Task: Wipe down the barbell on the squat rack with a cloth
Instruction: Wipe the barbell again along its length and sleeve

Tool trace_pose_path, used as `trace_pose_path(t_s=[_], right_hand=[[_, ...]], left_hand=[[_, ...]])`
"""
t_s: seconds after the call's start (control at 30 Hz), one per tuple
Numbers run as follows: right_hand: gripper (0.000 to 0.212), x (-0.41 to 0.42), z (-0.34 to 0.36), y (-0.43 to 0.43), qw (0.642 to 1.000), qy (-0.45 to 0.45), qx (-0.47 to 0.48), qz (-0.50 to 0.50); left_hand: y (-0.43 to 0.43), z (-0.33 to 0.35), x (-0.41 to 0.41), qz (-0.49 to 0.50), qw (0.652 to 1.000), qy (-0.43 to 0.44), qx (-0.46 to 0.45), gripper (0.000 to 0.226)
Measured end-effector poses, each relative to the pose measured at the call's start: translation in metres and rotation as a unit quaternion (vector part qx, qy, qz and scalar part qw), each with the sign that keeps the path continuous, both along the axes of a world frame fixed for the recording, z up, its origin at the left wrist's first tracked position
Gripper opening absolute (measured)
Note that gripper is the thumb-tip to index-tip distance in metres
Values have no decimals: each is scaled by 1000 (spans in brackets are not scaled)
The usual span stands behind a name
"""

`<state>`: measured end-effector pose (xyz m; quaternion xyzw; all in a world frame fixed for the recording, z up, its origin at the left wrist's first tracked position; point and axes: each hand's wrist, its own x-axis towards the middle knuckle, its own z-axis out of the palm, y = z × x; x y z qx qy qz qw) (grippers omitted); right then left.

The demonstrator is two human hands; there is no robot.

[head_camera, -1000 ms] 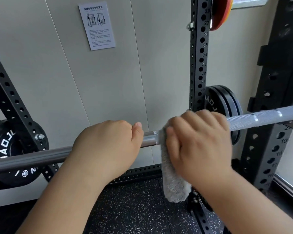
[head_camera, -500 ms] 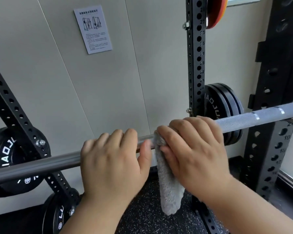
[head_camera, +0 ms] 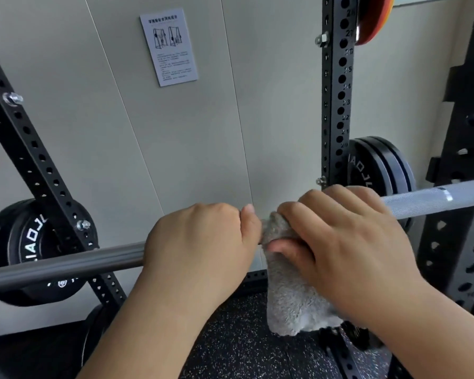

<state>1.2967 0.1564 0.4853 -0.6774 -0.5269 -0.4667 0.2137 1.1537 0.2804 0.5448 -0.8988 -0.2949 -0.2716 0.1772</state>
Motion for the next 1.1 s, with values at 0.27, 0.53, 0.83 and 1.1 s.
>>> trace_pose_path(t_s=[0.27,0.53,0.83,1.1], right_hand=[[28,-13,-23,10,997,-9,76,-3],[40,-1,7,7,988,60,130,-50],[46,14,23,-1,992,74,74,-73],[39,-1,-10,-6,998,-6,57,1]], left_hand=[[-2,-41,-19,-92,993,-62,43,33],[-1,-59,-6,-72,981,-147,106,47],[0,-30,5,-54,986,-142,63,58],[-6,-13,8,8,998,-62,11,56]])
